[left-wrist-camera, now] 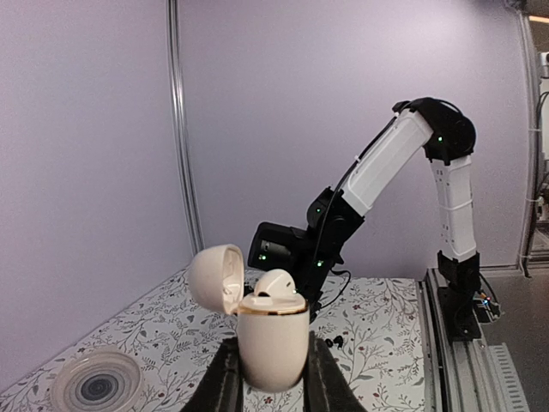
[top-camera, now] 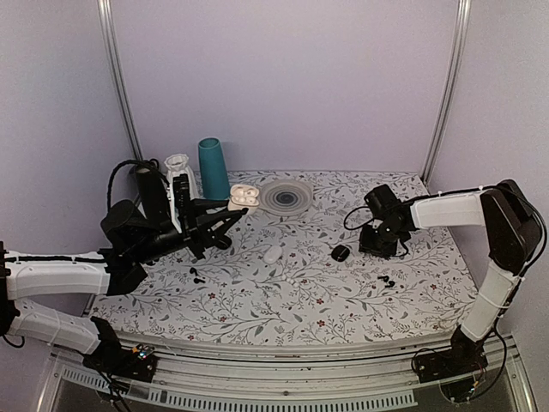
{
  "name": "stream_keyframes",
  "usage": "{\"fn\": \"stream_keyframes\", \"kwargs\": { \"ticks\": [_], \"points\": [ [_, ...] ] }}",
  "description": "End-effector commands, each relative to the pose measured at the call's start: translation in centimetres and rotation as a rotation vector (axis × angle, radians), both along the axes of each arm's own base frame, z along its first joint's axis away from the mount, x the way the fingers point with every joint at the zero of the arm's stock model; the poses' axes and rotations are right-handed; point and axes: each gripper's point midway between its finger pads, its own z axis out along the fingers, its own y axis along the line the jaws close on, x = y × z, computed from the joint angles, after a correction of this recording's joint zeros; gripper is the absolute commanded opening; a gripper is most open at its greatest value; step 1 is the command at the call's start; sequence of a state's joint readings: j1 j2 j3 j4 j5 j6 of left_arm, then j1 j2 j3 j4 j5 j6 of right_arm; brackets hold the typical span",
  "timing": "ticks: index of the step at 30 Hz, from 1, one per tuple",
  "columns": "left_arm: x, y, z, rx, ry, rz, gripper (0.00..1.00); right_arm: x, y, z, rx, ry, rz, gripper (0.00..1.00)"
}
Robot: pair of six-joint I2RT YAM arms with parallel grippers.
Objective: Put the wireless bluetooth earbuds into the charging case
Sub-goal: Move the left earbud to the center of the board.
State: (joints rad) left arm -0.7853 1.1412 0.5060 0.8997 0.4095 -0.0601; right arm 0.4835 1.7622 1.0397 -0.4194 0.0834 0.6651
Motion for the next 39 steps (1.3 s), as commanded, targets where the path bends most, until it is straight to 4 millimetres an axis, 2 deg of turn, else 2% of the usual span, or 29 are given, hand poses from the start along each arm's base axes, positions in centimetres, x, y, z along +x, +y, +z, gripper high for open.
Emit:
{"fn": "stream_keyframes", "kwargs": {
  "ticks": [1,6,11,23,32,39],
  "points": [
    [-0.1,0.0,1.2,-0.023,-0.027,0.003,0.00,1.3,-0.3,0.2,0.008,-0.010,-0.118,0.38],
    [-0.2,0.2,1.2,-0.024,-0.031,0.005,0.00,1.3,-1.2,0.7,0.006,-0.015,-0.217,0.36],
    [-0.2,0.4,1.3,-0.025,-0.035,0.011,0.00,1.1,-1.3,0.3,0.002,0.004,-0.241,0.33],
    [-0.2,0.5,1.5,-0.031,-0.035,0.010,0.00,1.9,-0.9,-0.4,-0.009,0.018,-0.236,0.29],
    [-0.2,0.6,1.3,-0.025,-0.032,0.019,0.00,1.8,-1.6,-0.9,-0.062,0.025,-0.236,0.27],
    [-0.2,0.6,1.3,-0.028,-0.032,0.018,0.00,2.2,-1.0,-1.1,-0.052,0.019,-0.206,0.26]
  ]
}}
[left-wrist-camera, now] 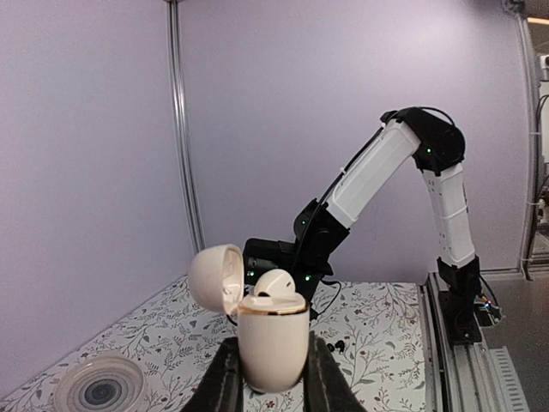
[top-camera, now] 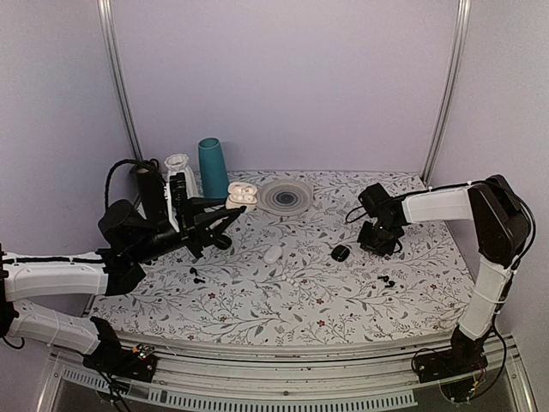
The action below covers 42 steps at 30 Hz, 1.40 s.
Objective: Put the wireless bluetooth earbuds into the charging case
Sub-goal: Move the left earbud to the center of the board.
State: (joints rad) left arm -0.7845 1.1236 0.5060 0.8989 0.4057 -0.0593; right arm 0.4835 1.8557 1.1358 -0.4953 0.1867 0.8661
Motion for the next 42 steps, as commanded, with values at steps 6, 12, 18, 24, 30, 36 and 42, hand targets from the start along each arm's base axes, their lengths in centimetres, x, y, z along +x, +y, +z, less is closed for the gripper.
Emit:
{"fn": "stream_keyframes", "kwargs": {
  "ticks": [6,12,18,24,30,36,42],
  "points": [
    [0.0,0.4,0.7,-0.013,-0.017,0.016,0.00,0.7,0.8,-0.7,-0.025,0.000,0.043,0.25],
    [0.0,0.4,0.6,-0.011,-0.015,0.015,0.00,0.9,0.9,-0.8,-0.034,0.003,0.052,0.25],
    [0.1,0.4,0.6,-0.010,-0.016,0.018,0.00,0.8,1.2,-0.8,-0.051,0.012,0.085,0.25],
    [0.1,0.2,0.6,-0.010,-0.013,0.010,0.00,1.2,3.4,-0.3,-0.064,0.004,0.183,0.25],
    [0.2,0.2,0.6,-0.011,-0.014,0.011,0.00,1.2,4.2,-0.3,-0.065,0.005,0.237,0.27],
    [0.1,0.2,0.6,-0.009,-0.012,0.010,0.00,0.9,3.0,0.1,-0.122,0.014,0.214,0.29],
    [0.2,0.2,0.6,-0.013,-0.009,0.008,0.00,0.4,3.1,-0.8,-0.114,0.044,0.231,0.29]
  ]
}}
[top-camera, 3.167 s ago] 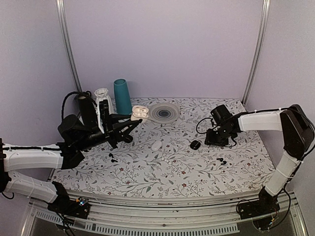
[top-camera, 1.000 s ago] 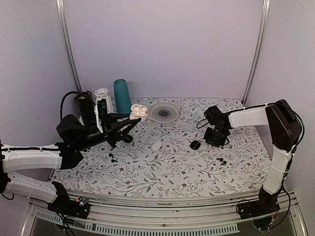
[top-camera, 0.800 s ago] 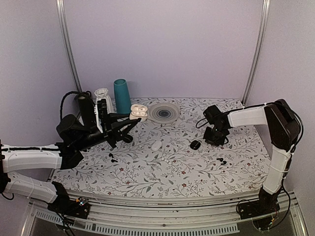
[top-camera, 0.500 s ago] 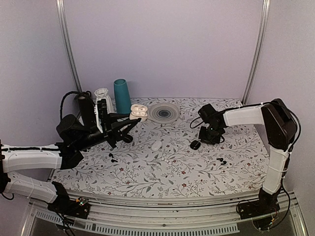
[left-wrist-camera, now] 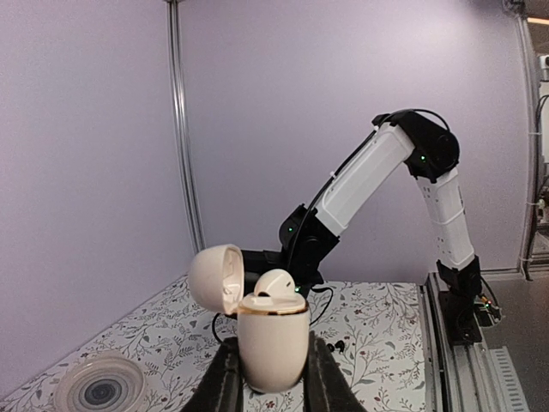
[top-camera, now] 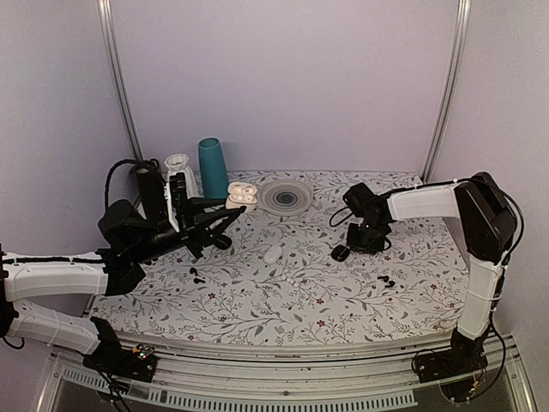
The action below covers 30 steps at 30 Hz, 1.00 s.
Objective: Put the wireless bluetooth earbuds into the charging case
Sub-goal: Move the left earbud to the center of the board, then pick up the left earbud from the center of the board.
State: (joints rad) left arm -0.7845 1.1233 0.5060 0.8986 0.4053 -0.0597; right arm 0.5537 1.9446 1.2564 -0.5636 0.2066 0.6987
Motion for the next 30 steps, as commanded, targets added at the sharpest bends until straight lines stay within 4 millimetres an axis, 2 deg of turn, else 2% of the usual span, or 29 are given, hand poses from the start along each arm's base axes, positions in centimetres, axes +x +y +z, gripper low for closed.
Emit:
{"fn": "stream_keyframes", "kwargs": {
  "ticks": [1,7,30],
  "points": [
    [0.2,0.1,0.6,-0.012,-0.008,0.007,0.00,-0.1,0.2,-0.6,-0.010,0.022,0.016,0.29],
    [0.2,0.1,0.6,-0.015,-0.003,0.003,0.00,0.1,1.1,-0.7,0.027,0.023,0.022,0.30],
    [0.4,-0.3,0.6,-0.013,0.002,-0.001,0.00,-0.9,0.8,-2.0,-0.069,0.072,0.050,0.27]
  ]
}}
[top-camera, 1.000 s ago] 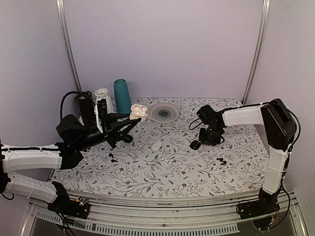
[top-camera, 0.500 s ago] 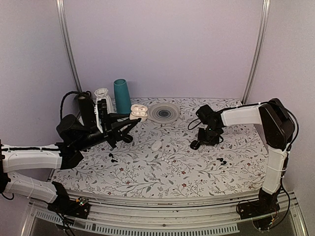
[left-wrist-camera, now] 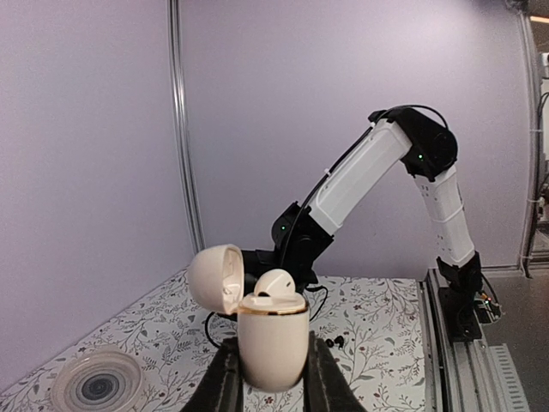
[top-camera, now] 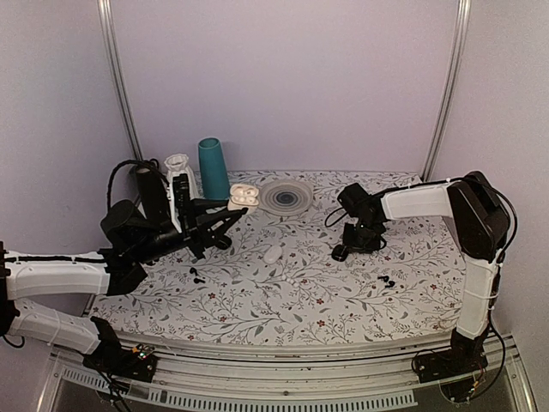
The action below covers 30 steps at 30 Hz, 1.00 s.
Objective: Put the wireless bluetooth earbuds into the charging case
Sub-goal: Pick up the left earbud from the center of the board.
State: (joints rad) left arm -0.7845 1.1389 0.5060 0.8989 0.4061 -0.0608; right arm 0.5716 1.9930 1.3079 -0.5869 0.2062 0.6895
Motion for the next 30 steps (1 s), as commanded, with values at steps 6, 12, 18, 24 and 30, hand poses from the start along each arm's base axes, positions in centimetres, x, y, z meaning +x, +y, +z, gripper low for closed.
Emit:
{"fn": "stream_keyframes", "kwargs": {
  "ticks": [6,12,18,24,30],
  "points": [
    [0.3,-0.2,1.1,-0.023,-0.003,-0.003,0.00,-1.5,-0.5,-1.6,-0.064,0.059,0.039,0.27],
    [0.3,-0.3,1.2,-0.025,0.001,-0.009,0.00,-1.7,-0.5,-1.4,-0.056,0.058,0.052,0.27],
    [0.5,-0.4,1.1,-0.024,0.007,-0.008,0.00,-2.2,-1.4,-1.4,-0.099,0.058,0.059,0.28],
    [0.6,-0.5,1.2,-0.026,0.009,-0.008,0.00,-2.4,-1.3,-1.7,-0.105,0.067,0.072,0.28],
    [0.6,-0.5,1.3,-0.025,0.013,-0.007,0.00,-2.5,-1.9,-1.5,-0.132,0.063,0.066,0.27]
  ]
}}
